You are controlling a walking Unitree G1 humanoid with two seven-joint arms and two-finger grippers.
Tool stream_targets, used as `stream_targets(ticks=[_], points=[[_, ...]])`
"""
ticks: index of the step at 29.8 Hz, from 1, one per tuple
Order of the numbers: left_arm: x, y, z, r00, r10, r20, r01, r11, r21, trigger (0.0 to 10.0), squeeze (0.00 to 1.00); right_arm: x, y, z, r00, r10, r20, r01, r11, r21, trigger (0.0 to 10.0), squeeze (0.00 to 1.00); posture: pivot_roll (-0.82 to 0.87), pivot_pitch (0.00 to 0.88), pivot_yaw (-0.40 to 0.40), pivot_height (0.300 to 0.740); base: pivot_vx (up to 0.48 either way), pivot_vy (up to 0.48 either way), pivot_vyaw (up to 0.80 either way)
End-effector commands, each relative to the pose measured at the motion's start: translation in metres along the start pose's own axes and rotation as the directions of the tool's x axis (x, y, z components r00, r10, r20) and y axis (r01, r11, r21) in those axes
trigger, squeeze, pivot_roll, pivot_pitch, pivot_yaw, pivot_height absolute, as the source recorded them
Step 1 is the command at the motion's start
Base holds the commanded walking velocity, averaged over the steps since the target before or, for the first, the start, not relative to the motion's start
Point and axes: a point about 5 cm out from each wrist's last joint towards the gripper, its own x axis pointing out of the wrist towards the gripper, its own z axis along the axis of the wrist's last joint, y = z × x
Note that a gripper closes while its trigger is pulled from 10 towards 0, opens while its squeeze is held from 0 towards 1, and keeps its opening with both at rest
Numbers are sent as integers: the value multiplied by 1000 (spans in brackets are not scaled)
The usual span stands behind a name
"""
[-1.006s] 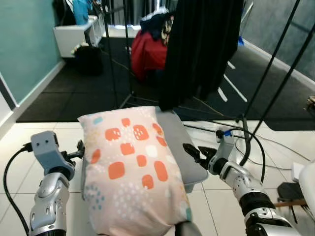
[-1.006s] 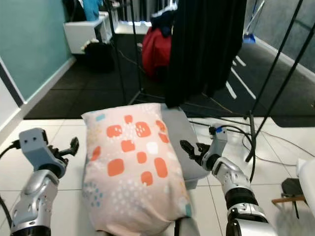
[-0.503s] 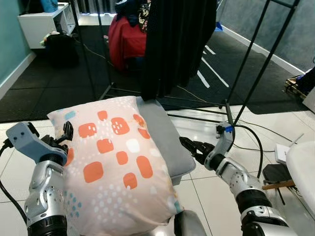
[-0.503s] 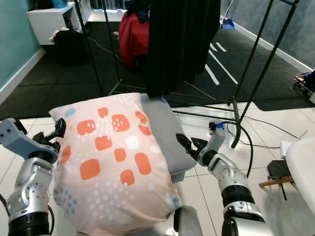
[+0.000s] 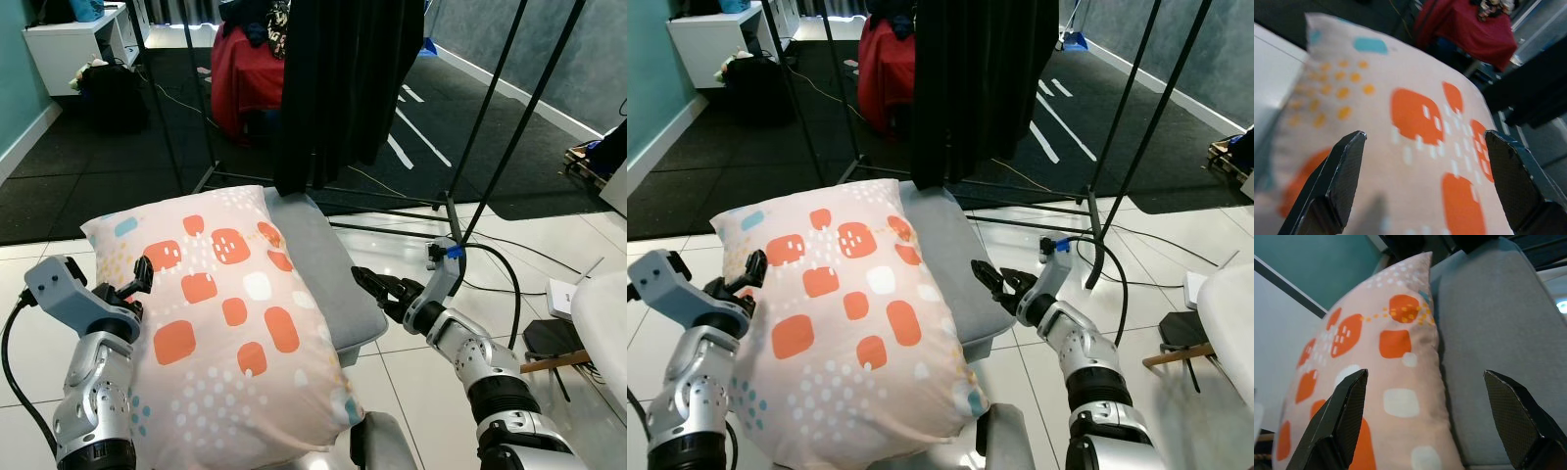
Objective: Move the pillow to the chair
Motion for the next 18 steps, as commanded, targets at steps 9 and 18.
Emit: stream_targets(ticks=[9,18], points=[[2,-22,-19,985,-140,-100,124,980,-155,10000,0,11,15,2,995,103,3,-103,990,98,10000,0,-138,92,-37,475,0,0,0],[21,-30,-12,979,-178,-102,154,967,-203,10000,0,27,28,0,989,147,10,-146,969,200,10000,0,-126,117,-22,475,0,0,0]])
